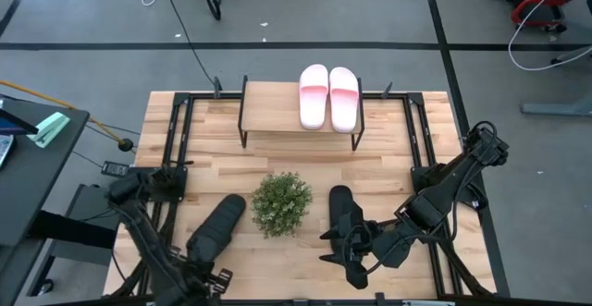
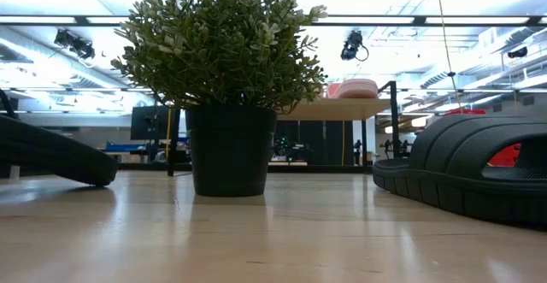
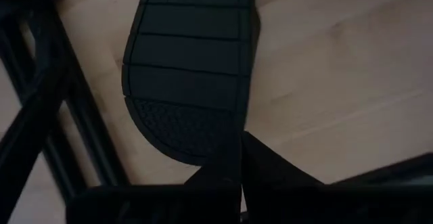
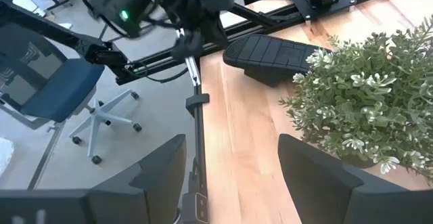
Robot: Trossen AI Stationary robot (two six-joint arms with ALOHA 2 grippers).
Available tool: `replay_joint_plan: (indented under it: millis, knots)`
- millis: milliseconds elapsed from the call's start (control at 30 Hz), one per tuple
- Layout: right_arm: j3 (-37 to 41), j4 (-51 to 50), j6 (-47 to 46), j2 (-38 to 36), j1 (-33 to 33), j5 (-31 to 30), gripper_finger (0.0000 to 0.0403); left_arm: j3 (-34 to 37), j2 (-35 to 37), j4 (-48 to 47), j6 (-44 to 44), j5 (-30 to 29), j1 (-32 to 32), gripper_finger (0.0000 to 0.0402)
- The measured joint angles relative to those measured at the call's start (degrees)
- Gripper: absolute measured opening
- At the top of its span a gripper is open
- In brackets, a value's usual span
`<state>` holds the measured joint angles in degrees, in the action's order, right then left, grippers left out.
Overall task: Pick and place slides into the shelf
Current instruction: Put the left black slipper on the shelf
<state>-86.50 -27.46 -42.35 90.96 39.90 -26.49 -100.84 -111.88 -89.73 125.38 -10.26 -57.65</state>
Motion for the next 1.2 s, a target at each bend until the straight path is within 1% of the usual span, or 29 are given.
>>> replay_joint_plan:
  millis: [100, 233, 333, 467, 667, 733, 833, 900, 967, 1067, 1200]
  knots:
    - [0.0, 0.0, 0.1, 0.0, 0.0, 0.0, 0.0240, 0.0, 1.8, -0.2, -0.2, -1.0, -0.6, 0.0001]
    - [0.0, 0.0, 0.1, 0.0, 0.0, 0.0, 0.0240, 0.0, 2.1, 0.5, -2.4, -1.7, -0.4, 0.0003]
    - [0.0, 0.0, 0.1, 0.0, 0.0, 0.0, 0.0240, 0.0, 2.1, 3.8, -5.7, -1.7, 0.0, 0.0024]
    - [0.0, 0.0, 0.1, 0.0, 0.0, 0.0, 0.0240, 0.0, 2.1, 8.8, -10.6, 0.1, 1.6, 0.0079]
    - [0.0, 0.0, 0.1, 0.0, 0.0, 0.0, 0.0240, 0.0, 2.1, 12.5, -22.5, 0.9, 5.1, 0.0188]
    - [0.0, 0.0, 0.1, 0.0, 0.0, 0.0, 0.0240, 0.0, 2.1, 12.5, -28.2, 4.3, 6.4, 0.0223]
    - [0.0, 0.0, -0.1, 0.0, 0.0, 0.0, 0.0240, 0.0, 2.1, 11.6, -34.8, 12.6, 8.6, 0.0260]
    - [0.0, 0.0, -0.1, 0.0, 0.0, 0.0, 0.0240, 0.0, 2.1, 11.1, -37.1, 16.4, 9.7, 0.0265]
    - [0.0, 0.0, -0.1, 0.0, 0.0, 0.0, 0.0240, 0.0, 2.1, 11.2, -38.7, 19.1, 10.4, 0.0256]
    - [0.0, 0.0, -0.1, 0.0, 0.0, 0.0, 0.0240, 0.0, 2.1, 13.4, -40.5, 22.7, 10.6, 0.0223]
    - [0.0, 0.0, -0.1, 0.0, 0.0, 0.4, 0.0240, 0.0, 2.1, 20.9, -40.6, 25.4, 10.4, 0.0170]
